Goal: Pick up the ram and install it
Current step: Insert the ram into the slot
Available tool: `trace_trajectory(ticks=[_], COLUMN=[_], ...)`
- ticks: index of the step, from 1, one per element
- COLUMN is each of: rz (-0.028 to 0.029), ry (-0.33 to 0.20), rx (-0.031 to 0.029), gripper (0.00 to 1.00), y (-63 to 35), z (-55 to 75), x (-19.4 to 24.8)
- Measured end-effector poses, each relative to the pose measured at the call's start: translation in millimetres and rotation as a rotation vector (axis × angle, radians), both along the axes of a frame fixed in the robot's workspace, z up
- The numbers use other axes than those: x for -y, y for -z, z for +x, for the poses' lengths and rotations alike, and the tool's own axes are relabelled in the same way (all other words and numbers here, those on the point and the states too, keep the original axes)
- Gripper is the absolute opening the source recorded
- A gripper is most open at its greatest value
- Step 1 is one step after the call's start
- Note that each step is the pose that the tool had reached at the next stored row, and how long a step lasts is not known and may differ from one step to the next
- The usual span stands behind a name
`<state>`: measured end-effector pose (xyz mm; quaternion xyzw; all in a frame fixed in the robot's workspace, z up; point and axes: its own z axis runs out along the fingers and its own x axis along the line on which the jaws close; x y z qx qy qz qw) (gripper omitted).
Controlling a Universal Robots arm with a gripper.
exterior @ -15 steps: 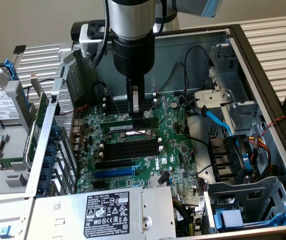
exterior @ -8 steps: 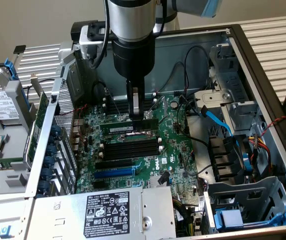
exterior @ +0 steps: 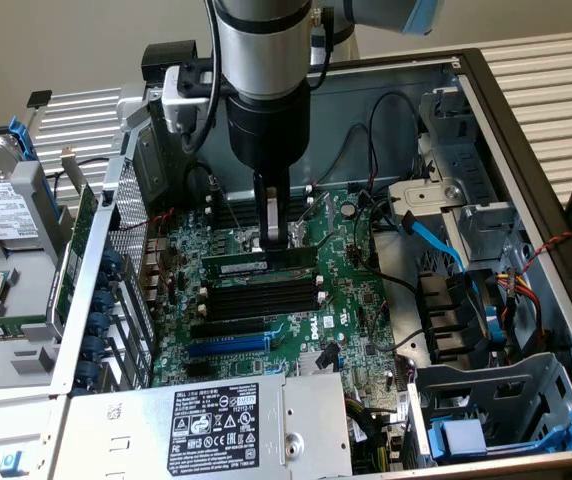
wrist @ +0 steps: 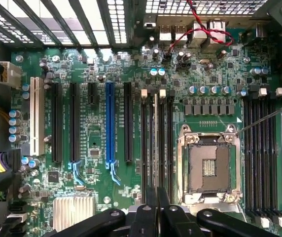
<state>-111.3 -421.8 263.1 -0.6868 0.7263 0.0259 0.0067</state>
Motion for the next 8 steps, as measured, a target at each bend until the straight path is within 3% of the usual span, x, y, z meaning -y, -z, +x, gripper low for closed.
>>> trace_trajectory(ticks=[8], rz=[0.0000], ry=[0.000], rx=[0.0000], gripper=[0.12], y=[7.7], z=[0.0], x=[2.6])
